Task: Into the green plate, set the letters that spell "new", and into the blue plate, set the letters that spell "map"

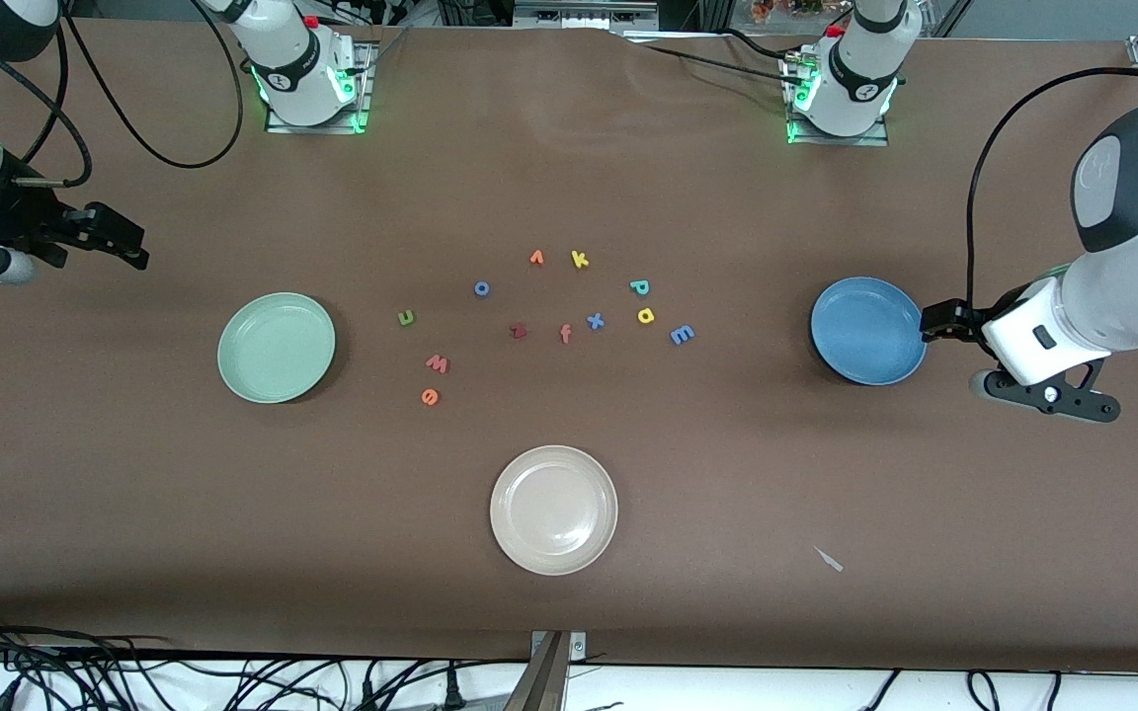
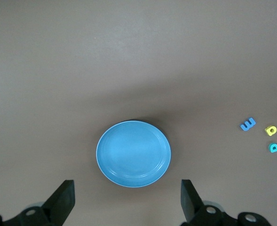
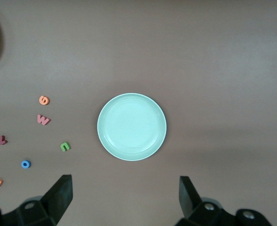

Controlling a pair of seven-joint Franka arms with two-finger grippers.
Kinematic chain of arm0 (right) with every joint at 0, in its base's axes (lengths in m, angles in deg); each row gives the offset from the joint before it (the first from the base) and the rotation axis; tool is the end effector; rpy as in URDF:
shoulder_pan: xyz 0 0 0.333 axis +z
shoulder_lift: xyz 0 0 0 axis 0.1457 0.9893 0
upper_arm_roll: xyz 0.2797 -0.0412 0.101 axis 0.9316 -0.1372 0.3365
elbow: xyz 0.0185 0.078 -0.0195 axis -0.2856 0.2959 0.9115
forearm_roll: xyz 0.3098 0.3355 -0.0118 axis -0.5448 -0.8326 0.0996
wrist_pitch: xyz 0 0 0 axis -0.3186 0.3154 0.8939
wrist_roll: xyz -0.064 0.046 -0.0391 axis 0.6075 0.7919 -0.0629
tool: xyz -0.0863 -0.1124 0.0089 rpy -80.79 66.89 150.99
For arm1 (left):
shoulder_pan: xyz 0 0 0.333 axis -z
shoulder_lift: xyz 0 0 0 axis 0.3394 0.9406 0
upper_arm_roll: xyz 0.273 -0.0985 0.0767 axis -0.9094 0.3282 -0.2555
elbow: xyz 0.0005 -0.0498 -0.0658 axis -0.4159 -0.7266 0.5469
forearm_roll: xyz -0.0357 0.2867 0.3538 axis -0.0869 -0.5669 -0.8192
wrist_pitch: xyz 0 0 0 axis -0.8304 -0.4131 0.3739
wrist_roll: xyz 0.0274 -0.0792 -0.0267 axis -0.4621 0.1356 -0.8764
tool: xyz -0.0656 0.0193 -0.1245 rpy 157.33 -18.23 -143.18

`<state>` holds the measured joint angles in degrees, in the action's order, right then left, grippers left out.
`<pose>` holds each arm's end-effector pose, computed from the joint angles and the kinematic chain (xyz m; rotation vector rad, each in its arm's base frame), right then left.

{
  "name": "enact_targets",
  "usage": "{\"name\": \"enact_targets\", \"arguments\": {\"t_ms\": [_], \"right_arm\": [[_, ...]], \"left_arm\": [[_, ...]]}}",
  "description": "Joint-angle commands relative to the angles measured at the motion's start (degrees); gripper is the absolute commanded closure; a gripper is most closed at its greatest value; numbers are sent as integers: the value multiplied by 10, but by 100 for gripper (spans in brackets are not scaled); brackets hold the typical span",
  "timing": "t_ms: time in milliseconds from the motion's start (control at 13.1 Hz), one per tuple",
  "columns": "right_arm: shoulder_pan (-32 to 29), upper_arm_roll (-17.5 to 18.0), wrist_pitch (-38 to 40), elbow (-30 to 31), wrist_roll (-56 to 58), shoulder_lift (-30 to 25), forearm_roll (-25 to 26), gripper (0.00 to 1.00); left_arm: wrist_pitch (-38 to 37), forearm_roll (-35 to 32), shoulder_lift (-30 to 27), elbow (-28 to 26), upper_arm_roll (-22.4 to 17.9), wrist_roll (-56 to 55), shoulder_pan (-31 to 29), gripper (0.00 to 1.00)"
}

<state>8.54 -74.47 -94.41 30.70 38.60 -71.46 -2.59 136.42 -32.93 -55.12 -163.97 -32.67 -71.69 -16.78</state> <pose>0.6228 0.0130 0.5091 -3.1384 0.0282 -0.0190 0.6956 -0.0536 0.4349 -3.1046 0.3474 0.2886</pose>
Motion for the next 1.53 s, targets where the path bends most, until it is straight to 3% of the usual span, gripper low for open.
{"name": "enact_targets", "arguments": {"t_ms": [0,1449], "right_arm": [[1,-1,1,14,0,-16,-5,0],[1,-2,10,13,7,-15,-8,0]], "left_arm": [[6,17,-12,-14,-5,12,2,1],[6,17,-12,-14,-5,12,2,1]]}}
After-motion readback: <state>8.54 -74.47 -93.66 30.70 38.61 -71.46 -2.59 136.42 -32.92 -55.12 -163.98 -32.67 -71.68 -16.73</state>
